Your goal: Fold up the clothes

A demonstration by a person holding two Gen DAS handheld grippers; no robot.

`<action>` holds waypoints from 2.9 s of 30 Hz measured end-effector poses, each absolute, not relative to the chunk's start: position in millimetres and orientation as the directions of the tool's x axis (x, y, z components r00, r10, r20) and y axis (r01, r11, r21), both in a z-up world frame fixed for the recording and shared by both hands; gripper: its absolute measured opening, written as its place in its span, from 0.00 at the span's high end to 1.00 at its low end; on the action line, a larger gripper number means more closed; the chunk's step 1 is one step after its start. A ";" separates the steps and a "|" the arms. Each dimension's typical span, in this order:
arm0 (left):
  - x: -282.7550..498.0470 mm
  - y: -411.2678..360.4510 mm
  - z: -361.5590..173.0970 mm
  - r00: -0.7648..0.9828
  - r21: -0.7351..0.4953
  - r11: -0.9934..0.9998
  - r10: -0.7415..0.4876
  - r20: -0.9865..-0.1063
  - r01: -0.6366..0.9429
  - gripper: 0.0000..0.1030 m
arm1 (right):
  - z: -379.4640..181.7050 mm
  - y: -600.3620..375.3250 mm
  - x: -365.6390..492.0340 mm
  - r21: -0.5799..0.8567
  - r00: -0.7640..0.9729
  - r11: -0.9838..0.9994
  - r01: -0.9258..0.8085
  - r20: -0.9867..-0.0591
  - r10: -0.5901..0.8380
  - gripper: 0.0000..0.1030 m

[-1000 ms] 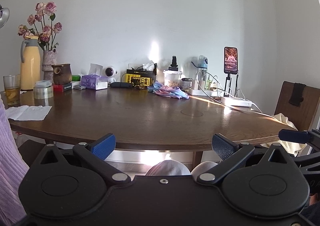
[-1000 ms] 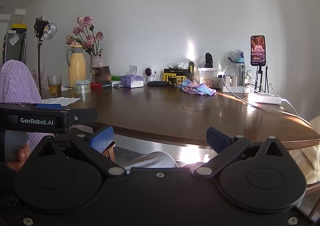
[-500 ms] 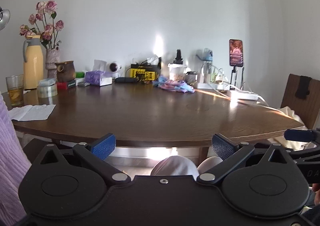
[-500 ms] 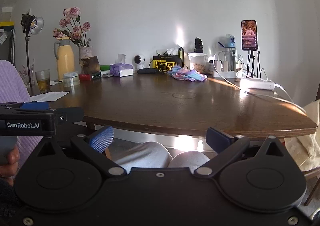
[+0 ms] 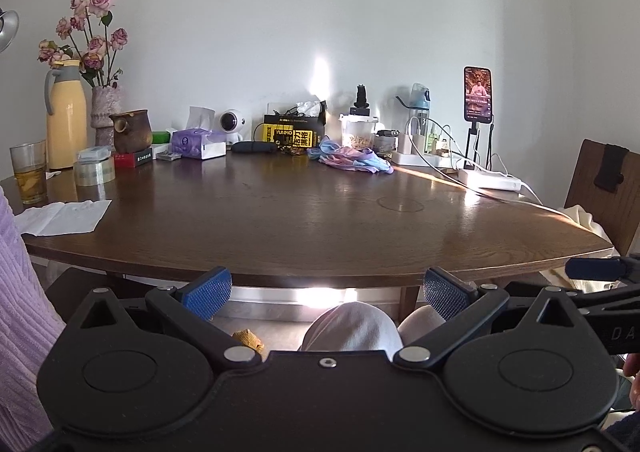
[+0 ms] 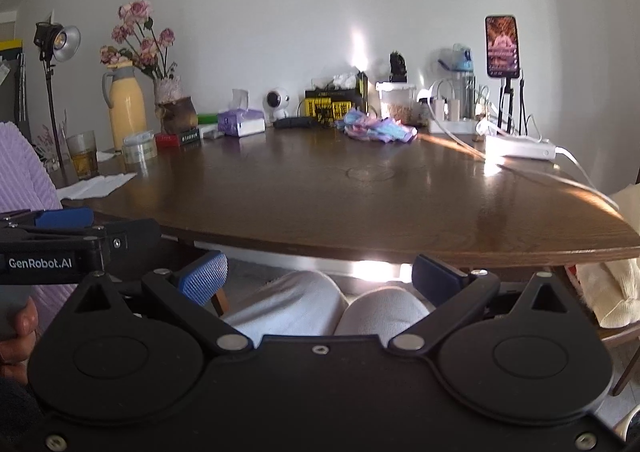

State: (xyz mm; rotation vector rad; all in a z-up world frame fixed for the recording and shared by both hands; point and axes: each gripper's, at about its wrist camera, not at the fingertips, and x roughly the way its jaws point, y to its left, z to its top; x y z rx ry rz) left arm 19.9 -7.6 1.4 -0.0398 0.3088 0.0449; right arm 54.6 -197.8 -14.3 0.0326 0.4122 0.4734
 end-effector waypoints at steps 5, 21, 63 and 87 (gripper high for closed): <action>31.2 -9.1 2.7 0.945 -0.036 0.998 0.037 -0.326 -0.052 0.00 | -13.6 -199.0 58.7 0.148 0.809 0.889 -0.433 -0.371 0.455 0.02; 103.2 -1.0 46.7 0.931 -0.076 0.994 0.049 -0.362 -0.082 0.00 | 28.3 -209.0 130.3 0.246 0.843 0.881 -0.405 -0.274 0.464 0.02; 507.6 48.9 70.6 0.939 0.165 0.986 0.032 -0.342 0.027 0.00 | 28.1 -98.9 641.7 0.117 0.742 0.926 -0.360 -0.565 0.360 0.49; 390.2 -53.5 -4.0 0.878 0.630 0.615 -0.280 -0.389 0.475 0.00 | 42.7 -161.2 385.1 -0.069 0.703 0.800 -0.597 -0.525 0.479 0.94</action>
